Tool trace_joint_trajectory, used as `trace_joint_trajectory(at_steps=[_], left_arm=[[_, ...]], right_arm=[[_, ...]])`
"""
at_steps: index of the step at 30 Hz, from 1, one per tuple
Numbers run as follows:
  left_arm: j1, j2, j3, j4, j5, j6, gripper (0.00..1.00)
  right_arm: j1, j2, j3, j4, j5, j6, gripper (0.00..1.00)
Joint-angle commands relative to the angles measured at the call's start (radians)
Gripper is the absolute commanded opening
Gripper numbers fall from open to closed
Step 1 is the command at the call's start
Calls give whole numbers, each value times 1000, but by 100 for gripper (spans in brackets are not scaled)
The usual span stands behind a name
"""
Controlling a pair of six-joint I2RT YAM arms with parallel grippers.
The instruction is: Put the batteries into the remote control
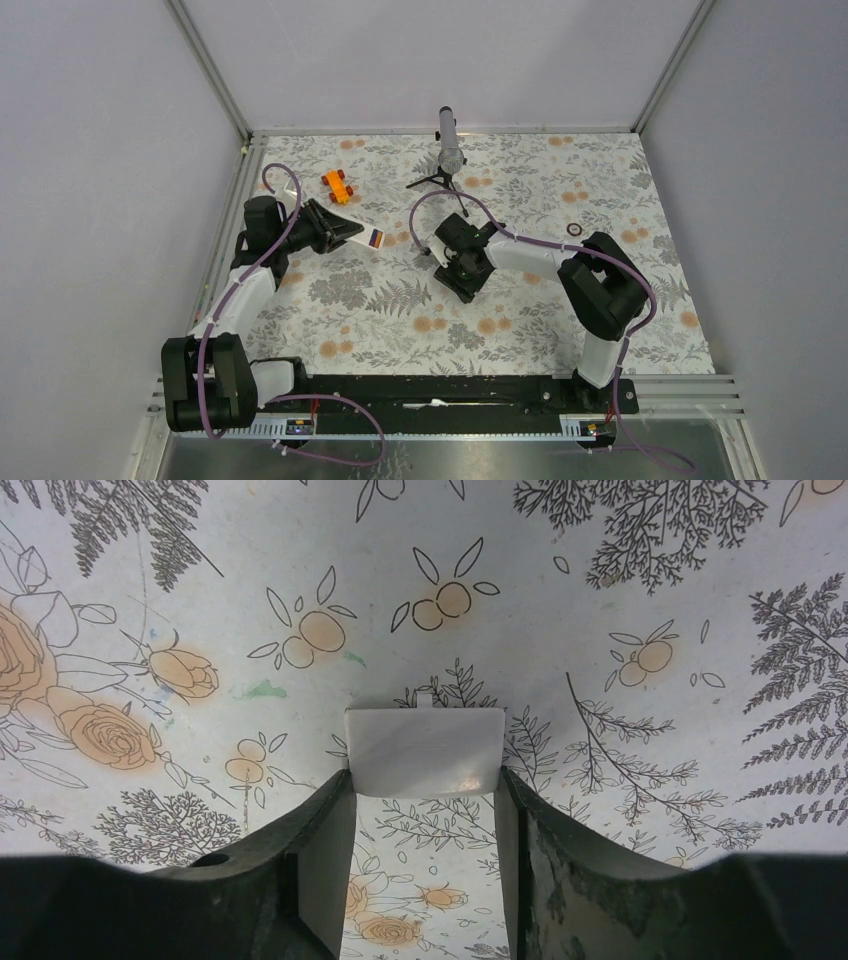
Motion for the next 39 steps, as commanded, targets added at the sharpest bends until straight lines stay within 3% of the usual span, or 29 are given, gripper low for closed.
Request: trace_joint_trajectory(at_steps=[1, 5, 8, 18, 24, 31, 39], left_arm=[[6, -28, -8, 61, 31, 8, 0], [-6, -22, -18, 63, 24, 11, 0], [-47, -10, -16, 68, 3, 16, 0], [-304, 84, 55, 90, -104, 89, 0], [-397, 112, 120, 50, -145, 155, 0], [-477, 104, 131, 57, -215, 192, 0], [-509, 70, 134, 58, -230, 230, 0]], right_arm=[[8, -40, 14, 11, 22, 17, 39], [7, -134, -14, 67, 31, 26, 38], [8, -221, -64, 145, -57, 27, 37], [10, -485, -246, 406, -305, 29, 37], [27, -519, -233, 403, -321, 24, 38], [45, -486, -164, 366, -224, 85, 38], [57, -464, -153, 389, -223, 110, 38]])
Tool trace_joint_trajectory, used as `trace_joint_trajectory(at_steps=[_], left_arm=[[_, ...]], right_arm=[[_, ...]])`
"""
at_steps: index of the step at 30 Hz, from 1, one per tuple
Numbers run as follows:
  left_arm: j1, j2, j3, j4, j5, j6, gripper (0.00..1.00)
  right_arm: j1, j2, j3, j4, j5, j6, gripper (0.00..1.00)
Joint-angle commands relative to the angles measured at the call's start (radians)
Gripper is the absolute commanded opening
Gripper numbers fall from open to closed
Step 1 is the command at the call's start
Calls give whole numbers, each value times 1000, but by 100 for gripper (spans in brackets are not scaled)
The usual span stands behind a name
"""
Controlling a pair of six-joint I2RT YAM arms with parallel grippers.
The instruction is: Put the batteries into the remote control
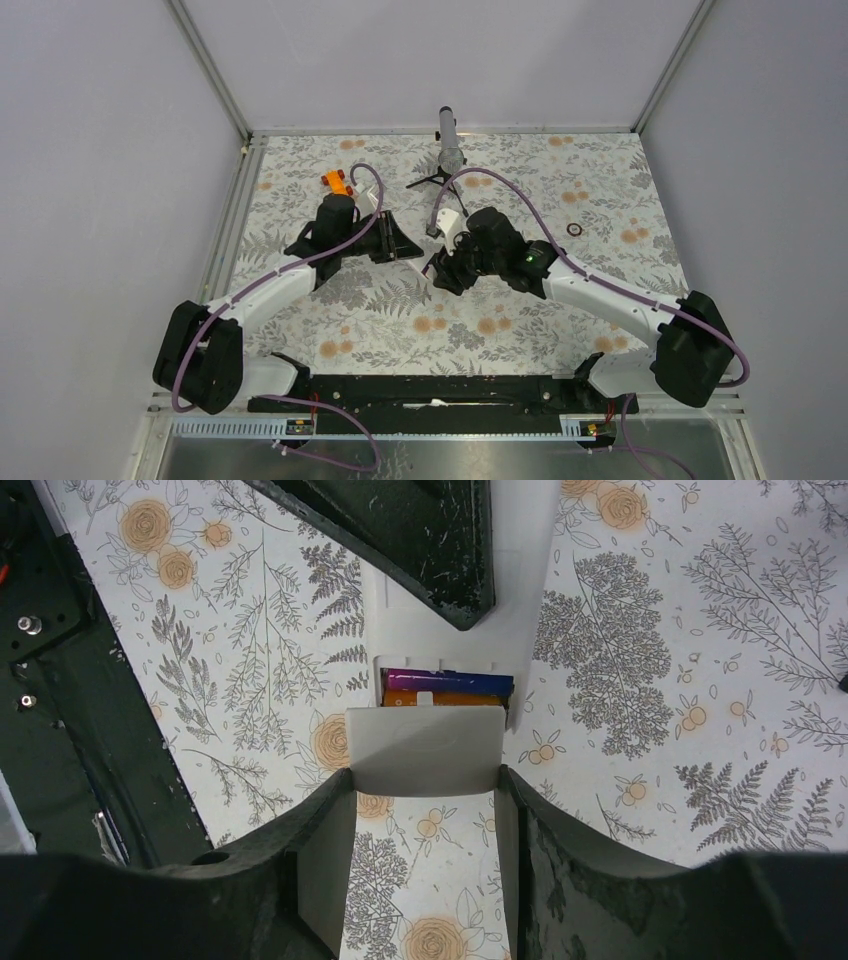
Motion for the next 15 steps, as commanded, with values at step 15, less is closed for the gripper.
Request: trace_joint_trajectory(at_steps=[15], left_arm=[[-27, -59, 37, 53, -12, 59, 0]], right_arm=[[25, 50, 72, 35, 60, 49, 38]])
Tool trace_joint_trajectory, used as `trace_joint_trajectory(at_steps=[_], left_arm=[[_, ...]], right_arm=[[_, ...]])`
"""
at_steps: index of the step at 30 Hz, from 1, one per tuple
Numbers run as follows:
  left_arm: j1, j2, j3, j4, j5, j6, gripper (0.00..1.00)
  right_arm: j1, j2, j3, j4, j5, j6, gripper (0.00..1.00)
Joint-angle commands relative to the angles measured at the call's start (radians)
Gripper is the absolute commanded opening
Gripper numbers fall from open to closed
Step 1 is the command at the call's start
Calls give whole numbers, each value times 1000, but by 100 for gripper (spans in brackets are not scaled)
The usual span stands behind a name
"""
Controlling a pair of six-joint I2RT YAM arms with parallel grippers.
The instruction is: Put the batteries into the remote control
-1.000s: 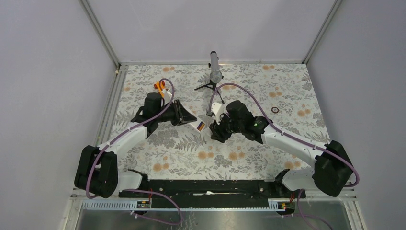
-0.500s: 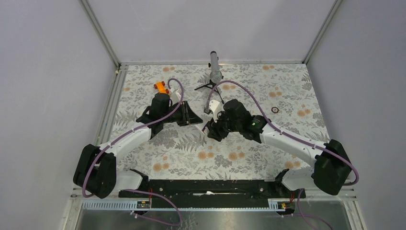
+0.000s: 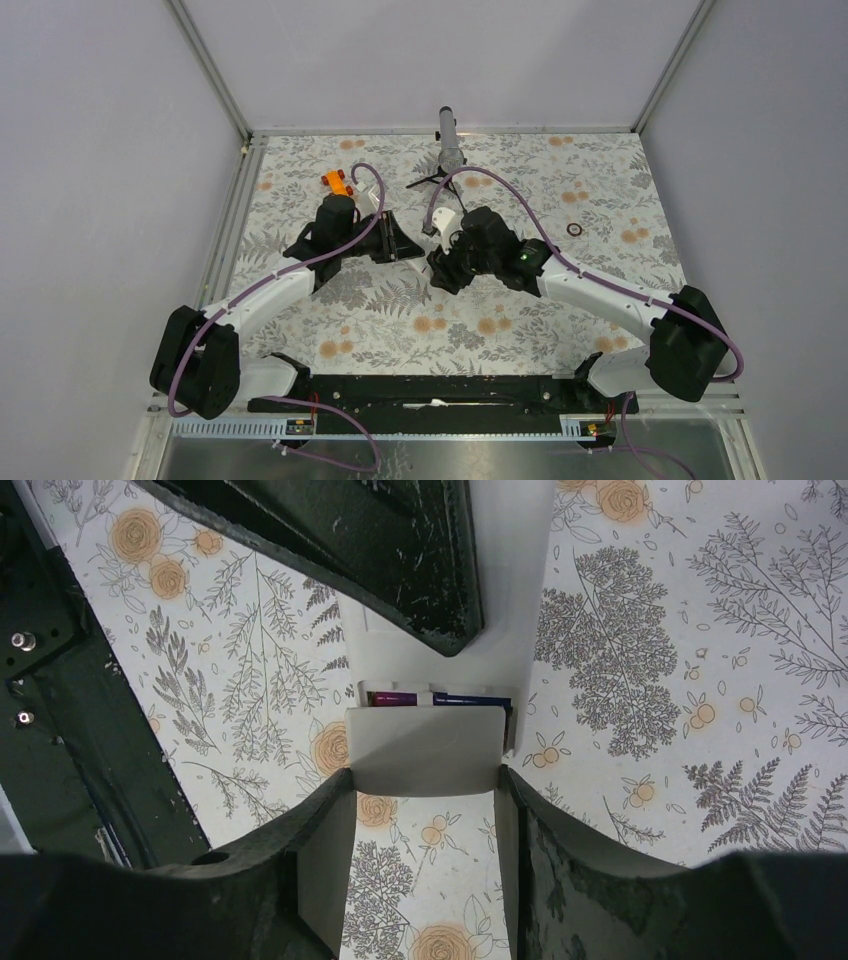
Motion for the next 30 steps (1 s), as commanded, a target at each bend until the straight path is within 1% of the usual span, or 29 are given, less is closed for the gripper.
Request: trace_joint_trajectory(at_steps=[1, 30], left_arm=[[-7, -27, 37, 53, 9, 25, 0], [-10, -20, 57, 46, 41, 31, 0]], right_arm=[[10, 8, 51, 35, 32, 13, 38], [13, 99, 118, -32, 64, 1, 39]])
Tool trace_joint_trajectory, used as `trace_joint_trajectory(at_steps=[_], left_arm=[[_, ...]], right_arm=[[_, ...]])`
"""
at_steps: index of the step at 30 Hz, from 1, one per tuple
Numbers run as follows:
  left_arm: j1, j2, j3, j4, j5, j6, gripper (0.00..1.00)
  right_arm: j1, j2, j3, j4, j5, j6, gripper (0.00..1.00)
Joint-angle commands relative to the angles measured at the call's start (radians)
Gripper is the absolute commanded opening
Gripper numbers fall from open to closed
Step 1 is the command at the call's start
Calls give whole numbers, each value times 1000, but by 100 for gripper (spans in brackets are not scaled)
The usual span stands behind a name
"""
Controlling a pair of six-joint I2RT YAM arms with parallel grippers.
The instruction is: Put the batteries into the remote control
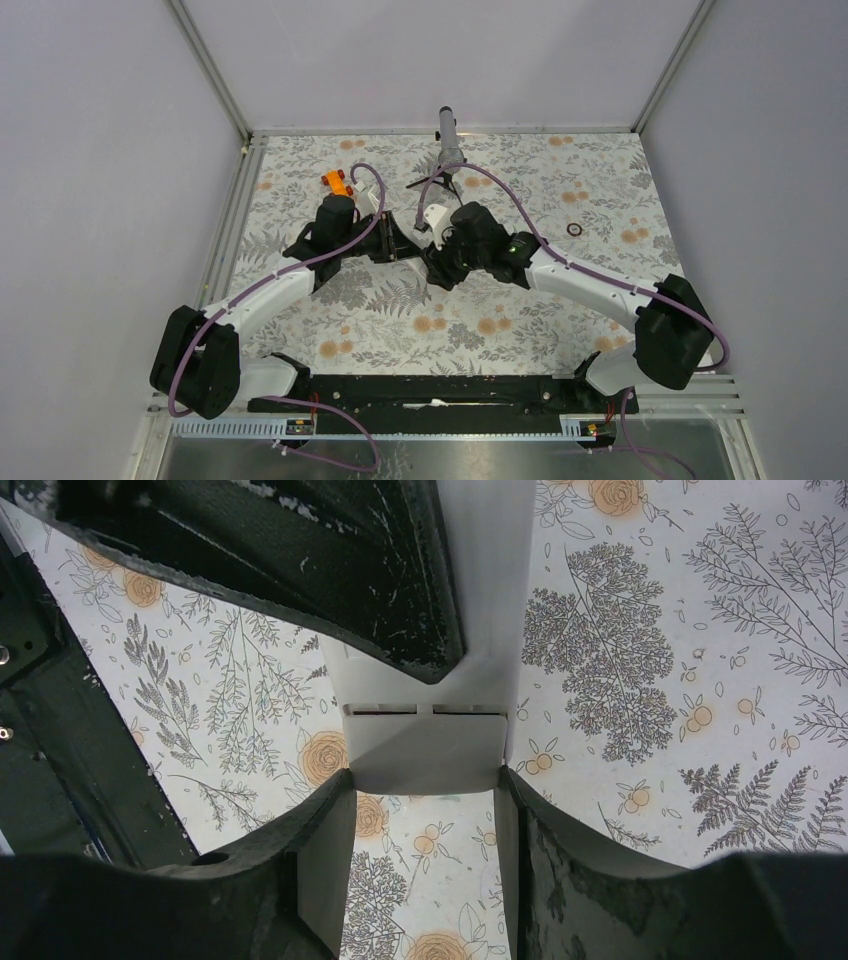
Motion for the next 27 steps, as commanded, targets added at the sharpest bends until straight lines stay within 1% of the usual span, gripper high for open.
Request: trace_joint_trajectory(at_steps=[1, 9, 15, 21, 27], left_arm=[[-11, -20, 55, 57, 62, -3, 0], [-14, -31, 39, 57, 54, 22, 0], [-18, -50, 25, 35, 20, 52, 0], [-20, -52, 30, 33, 17, 46, 0], [-21, -60, 41, 27, 22, 36, 0]], right_arm=[[9, 21, 46, 4, 38, -5, 38], [9, 36, 75, -9, 38, 0, 38], [9, 61, 149, -76, 32, 16, 39], [9, 92, 166, -109, 18, 20, 39], [12, 111, 176, -131, 48, 20, 39]])
